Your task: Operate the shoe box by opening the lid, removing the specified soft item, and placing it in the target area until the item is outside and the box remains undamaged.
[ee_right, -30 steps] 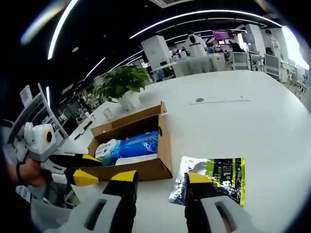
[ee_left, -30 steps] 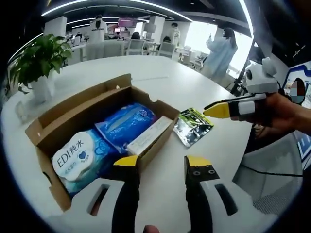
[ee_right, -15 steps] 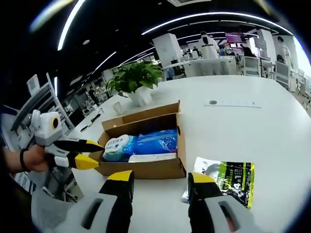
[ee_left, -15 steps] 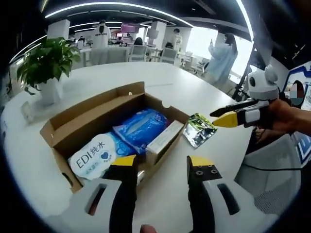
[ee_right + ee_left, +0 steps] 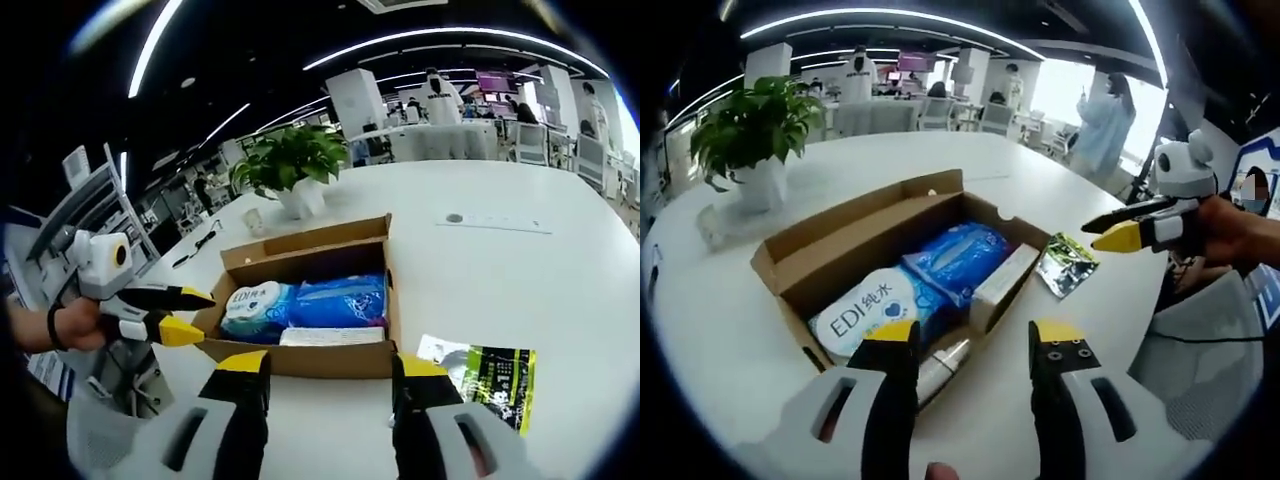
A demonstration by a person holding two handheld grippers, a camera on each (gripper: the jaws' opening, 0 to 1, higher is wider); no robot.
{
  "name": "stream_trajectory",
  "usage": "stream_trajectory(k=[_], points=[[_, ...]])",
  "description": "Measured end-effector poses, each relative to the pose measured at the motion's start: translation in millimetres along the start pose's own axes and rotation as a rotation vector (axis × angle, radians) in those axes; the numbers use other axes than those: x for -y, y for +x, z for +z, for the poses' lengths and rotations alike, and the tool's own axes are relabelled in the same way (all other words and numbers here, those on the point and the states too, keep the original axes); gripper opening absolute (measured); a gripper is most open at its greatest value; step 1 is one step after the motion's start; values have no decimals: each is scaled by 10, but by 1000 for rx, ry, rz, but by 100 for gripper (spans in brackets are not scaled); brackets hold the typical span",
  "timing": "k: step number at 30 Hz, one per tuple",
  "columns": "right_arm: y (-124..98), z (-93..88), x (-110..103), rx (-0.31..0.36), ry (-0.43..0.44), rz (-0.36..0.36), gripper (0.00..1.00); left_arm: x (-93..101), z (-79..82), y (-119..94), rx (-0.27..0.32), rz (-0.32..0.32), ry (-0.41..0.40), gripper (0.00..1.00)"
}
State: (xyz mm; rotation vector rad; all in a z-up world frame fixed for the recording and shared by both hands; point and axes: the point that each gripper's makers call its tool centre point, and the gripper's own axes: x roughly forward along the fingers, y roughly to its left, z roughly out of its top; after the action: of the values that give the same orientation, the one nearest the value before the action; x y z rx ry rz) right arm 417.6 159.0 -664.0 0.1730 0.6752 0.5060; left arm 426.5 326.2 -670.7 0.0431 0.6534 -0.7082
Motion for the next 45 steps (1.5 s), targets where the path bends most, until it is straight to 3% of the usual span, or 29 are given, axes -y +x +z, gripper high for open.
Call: stream_trajectory(k=[15, 22, 26, 33, 38, 45], points=[[230, 141, -103, -46, -82, 45, 46, -293, 39, -23, -19, 27, 14, 45], [365, 237, -210, -76, -155, 69, 46, -371, 83, 1, -41, 37, 64, 45], [482, 283, -290, -92, -192, 86, 47, -420, 78, 32, -79, 36, 118, 45], [720, 280, -475, -168, -332, 143, 48, -550, 39, 73, -147, 41, 181, 48], [890, 337, -583, -172, -330, 179, 49, -617, -5, 113, -176, 36, 197, 49], [1111, 350, -745, -207, -406, 224, 51, -649, -99, 195, -235, 4, 225, 52]])
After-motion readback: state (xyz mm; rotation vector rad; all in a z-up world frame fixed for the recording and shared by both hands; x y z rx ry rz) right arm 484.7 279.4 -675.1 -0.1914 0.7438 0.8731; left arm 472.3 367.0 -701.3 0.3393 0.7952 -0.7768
